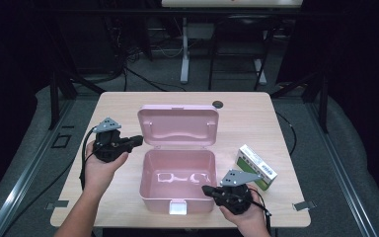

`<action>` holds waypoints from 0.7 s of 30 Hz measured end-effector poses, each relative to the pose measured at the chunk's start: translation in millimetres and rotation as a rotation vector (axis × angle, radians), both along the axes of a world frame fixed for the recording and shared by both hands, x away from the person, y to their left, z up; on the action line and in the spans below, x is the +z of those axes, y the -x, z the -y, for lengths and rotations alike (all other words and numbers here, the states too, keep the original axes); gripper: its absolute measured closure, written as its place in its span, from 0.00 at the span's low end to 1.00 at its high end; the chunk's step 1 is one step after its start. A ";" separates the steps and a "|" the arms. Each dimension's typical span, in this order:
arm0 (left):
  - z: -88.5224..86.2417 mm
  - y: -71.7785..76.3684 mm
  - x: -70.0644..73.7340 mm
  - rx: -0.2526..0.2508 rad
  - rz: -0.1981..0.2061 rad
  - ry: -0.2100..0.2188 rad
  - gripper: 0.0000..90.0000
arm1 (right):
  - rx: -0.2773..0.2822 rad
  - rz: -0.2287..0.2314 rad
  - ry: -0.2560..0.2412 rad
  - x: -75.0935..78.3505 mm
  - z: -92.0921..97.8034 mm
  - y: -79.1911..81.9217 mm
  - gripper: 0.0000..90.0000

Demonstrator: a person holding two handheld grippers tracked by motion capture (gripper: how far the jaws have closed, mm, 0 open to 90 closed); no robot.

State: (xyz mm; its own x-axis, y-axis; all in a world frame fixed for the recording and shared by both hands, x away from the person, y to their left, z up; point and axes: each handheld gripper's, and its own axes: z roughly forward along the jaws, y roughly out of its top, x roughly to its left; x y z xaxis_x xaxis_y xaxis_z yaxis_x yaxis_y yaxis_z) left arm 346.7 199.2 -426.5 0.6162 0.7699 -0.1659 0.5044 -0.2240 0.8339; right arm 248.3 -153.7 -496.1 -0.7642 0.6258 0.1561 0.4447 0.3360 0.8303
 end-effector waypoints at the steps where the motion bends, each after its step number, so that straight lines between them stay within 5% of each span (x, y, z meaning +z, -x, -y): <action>1: -0.6 -0.5 -1.3 -0.006 -0.003 -0.009 0.97 | 0.001 0.002 0.002 0.0 -0.1 0.2 1.00; 13: 2.0 -1.5 -23.1 -0.008 -0.047 -0.036 0.95 | 0.002 0.005 -0.001 -0.4 0.3 0.4 1.00; 21: 7.8 -1.7 -37.1 -0.020 -0.078 -0.095 0.96 | 0.001 0.012 0.002 -0.5 0.0 0.7 1.00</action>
